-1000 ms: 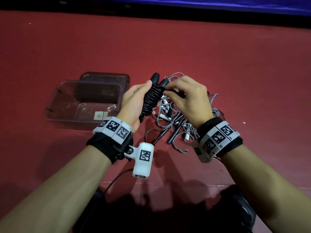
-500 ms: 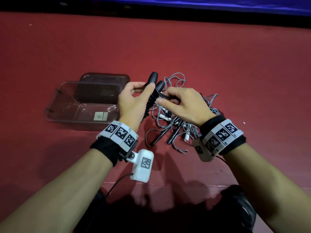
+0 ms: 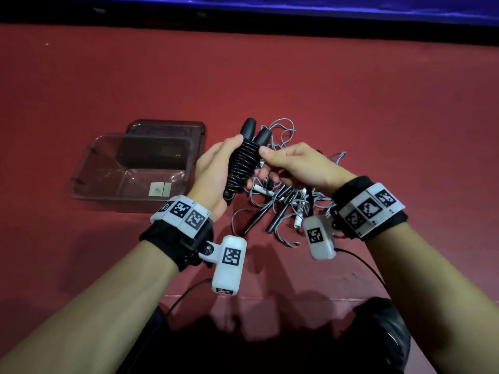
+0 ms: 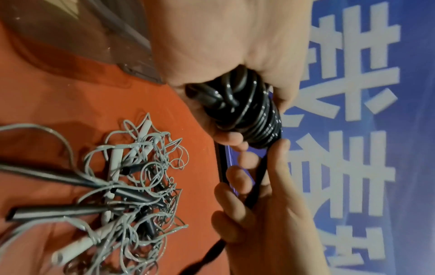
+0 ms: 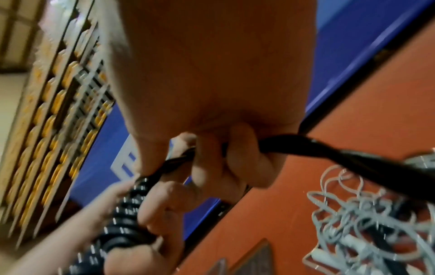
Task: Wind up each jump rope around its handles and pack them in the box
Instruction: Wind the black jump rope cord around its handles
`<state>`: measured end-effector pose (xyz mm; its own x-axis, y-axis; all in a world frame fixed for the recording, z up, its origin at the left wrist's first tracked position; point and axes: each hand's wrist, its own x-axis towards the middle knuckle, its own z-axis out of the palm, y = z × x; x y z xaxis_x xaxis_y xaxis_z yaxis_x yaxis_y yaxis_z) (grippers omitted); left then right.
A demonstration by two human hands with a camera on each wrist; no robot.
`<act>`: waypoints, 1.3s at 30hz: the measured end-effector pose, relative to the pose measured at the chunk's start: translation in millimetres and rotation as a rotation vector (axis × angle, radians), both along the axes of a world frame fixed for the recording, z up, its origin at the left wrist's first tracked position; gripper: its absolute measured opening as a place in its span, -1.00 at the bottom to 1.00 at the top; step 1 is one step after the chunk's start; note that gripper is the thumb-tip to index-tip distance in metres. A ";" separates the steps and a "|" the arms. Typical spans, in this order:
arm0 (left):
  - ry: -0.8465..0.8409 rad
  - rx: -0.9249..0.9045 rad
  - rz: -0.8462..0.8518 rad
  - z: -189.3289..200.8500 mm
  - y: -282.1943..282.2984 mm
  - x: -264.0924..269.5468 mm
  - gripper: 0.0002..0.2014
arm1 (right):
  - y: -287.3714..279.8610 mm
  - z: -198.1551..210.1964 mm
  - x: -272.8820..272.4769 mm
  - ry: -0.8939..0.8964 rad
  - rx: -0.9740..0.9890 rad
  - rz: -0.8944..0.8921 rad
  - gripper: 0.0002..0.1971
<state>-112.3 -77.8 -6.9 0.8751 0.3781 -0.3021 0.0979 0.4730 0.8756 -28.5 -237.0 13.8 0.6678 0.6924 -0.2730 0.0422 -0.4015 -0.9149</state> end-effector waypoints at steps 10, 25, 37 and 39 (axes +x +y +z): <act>0.024 -0.065 0.008 10.1 1.2 2.4 -0.69 | -5.6 -19.2 0.5 -0.671 0.335 -0.274 -0.82; 0.008 -0.273 -0.234 27.1 9.7 -2.9 -0.67 | 3.1 3.9 -3.9 -0.439 0.146 -0.140 -0.82; -0.014 0.331 -0.061 -1.5 -4.4 1.8 -0.79 | 12.2 -11.3 -7.1 0.007 0.376 -0.461 -0.48; -0.113 0.577 -0.098 -4.0 -2.4 1.5 -0.76 | 14.4 -14.8 -6.0 0.009 0.347 -0.557 -0.43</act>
<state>-110.9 -80.1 -10.8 0.9290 0.3693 0.0252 0.0082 -0.0885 0.9960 -34.5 -222.6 -1.0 0.9505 0.2929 -0.1034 -0.0951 -0.0422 -0.9946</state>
